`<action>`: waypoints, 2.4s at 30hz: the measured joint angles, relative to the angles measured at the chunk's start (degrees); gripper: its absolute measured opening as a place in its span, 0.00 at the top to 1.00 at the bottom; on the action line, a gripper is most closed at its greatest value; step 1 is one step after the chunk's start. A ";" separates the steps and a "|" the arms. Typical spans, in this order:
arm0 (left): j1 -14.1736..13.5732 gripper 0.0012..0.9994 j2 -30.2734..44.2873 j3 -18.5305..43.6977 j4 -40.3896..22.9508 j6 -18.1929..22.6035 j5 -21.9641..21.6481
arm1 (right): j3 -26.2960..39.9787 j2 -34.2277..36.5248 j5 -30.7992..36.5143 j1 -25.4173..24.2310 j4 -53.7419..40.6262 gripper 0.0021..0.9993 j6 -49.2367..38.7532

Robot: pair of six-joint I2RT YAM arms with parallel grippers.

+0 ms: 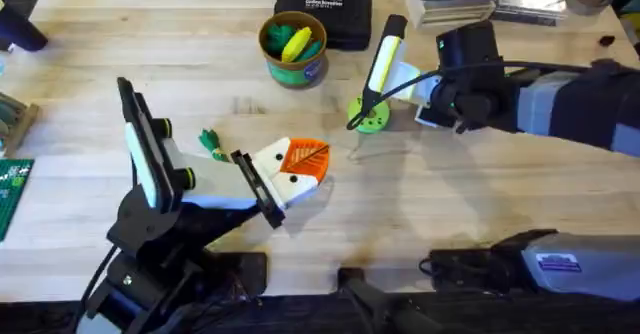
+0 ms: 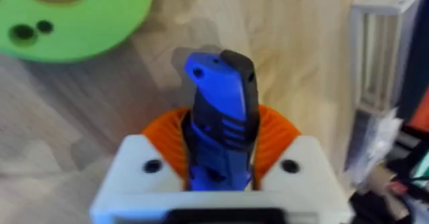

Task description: Pick up the gripper from the table and insert it into the empty holder that is missing its gripper. Then pick up a screw, insert it into the mounting hole, and use the screwdriver to tighten it. Finally, clean up the table by picking up the vegetable and placing it into the bucket.

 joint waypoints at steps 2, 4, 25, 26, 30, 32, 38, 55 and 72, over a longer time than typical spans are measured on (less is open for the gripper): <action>0.00 0.99 0.00 0.00 0.00 -0.02 -0.02 | 0.73 0.42 0.56 0.04 0.19 0.36 0.32; 0.00 0.99 0.01 0.00 0.00 0.00 -0.02 | 1.30 0.56 1.84 0.02 0.99 0.07 1.43; 0.00 0.05 0.01 0.00 -0.02 -0.24 -0.66 | 5.75 -10.91 -6.76 0.50 -18.69 0.00 35.91; 0.00 0.02 -0.02 0.00 -0.01 -0.22 -0.66 | 6.80 -12.87 -7.12 0.50 -18.76 0.01 38.85; 0.00 0.01 0.00 0.00 0.39 -0.17 -0.83 | 9.36 -19.79 -9.57 0.50 -18.13 0.01 47.07; 0.00 0.01 0.00 -0.04 1.47 -0.20 -1.08 | 9.54 -22.59 -11.45 0.50 -18.13 0.01 49.32; 0.00 0.01 0.19 2.93 -2.67 -0.42 -6.03 | 9.54 -24.67 -16.38 0.50 -18.49 0.01 52.23; 4.83 0.01 47.64 59.83 -56.60 -9.60 -39.12 | 9.54 -24.67 -21.67 0.50 -18.52 0.01 53.92; 24.04 0.01 72.16 62.46 -73.13 -32.96 -32.10 | 9.54 -24.67 -21.71 0.50 -18.54 0.01 54.33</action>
